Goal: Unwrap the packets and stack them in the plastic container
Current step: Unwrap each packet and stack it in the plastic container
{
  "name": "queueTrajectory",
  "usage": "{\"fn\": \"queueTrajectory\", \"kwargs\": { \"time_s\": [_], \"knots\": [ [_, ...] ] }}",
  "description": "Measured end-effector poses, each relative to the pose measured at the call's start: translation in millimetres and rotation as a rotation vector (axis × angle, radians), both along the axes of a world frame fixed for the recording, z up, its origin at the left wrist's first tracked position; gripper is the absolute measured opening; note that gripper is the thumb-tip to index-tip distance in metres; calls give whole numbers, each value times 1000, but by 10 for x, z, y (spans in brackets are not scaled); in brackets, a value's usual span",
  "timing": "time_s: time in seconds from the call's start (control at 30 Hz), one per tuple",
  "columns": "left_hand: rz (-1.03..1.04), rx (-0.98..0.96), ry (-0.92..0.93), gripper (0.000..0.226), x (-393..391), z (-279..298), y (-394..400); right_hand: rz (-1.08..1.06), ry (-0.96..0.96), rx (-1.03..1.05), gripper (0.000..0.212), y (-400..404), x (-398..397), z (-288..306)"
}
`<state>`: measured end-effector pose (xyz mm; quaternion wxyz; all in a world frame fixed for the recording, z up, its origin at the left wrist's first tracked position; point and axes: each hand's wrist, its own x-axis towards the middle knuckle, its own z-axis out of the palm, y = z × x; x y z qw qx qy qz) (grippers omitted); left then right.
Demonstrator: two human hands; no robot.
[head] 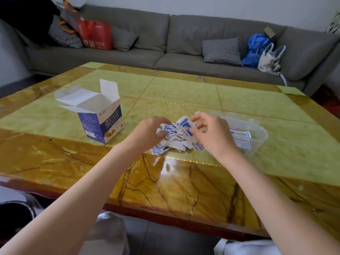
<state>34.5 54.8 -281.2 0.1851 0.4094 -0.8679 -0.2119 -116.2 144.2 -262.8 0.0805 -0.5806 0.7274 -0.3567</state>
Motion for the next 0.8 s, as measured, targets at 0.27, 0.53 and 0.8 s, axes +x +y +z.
{"fn": "queueTrajectory", "kwargs": {
  "time_s": [0.27,0.53,0.8],
  "knots": [
    [292,56,-135,50,-320,-261,-151,158,416,305,22,163,12,-213],
    [218,253,-24,60,-402,-203,-124,137,399,337,19,103,-49,-286],
    [133,259,-88,35,-348,-157,-123,151,282,344,22,64,2,-283]
  ]
}}
